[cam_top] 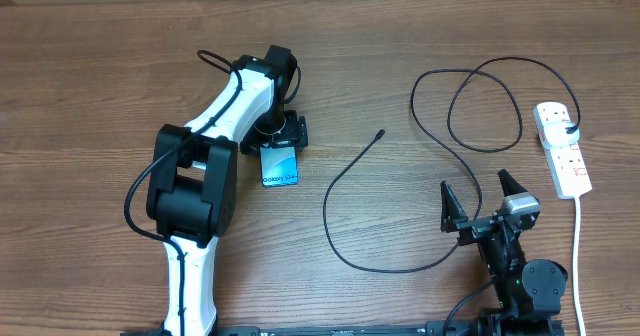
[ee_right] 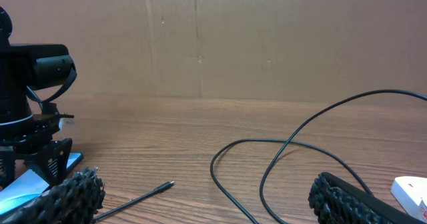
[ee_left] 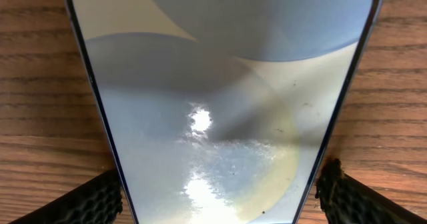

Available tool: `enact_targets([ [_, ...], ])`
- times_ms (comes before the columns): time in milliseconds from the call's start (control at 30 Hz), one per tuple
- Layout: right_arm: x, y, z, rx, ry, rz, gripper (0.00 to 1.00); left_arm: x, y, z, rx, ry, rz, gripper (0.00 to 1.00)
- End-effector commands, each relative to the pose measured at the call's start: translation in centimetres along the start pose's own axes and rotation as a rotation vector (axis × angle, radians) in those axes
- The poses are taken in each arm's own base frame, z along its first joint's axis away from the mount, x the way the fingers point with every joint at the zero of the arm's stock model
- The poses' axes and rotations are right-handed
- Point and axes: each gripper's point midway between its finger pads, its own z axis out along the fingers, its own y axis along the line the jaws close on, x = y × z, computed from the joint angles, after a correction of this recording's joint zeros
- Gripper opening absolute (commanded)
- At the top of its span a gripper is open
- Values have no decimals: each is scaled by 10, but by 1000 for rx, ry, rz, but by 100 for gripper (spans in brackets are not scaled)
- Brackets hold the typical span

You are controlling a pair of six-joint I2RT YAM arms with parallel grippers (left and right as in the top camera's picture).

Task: Plug charger to phone and switch on socket
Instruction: 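Grasp the top edge of the phone with the left gripper, then lift and tilt the phone upright with the left gripper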

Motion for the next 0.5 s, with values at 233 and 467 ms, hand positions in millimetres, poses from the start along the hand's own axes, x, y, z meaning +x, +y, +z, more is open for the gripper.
enact_targets([
  [233,2,1,0,-3,-2,-5,100,58,48,112,-211,263,-37,88],
  [467,2,1,0,-2,-2,-5,100,52,45,114,-199,238,-37,70],
])
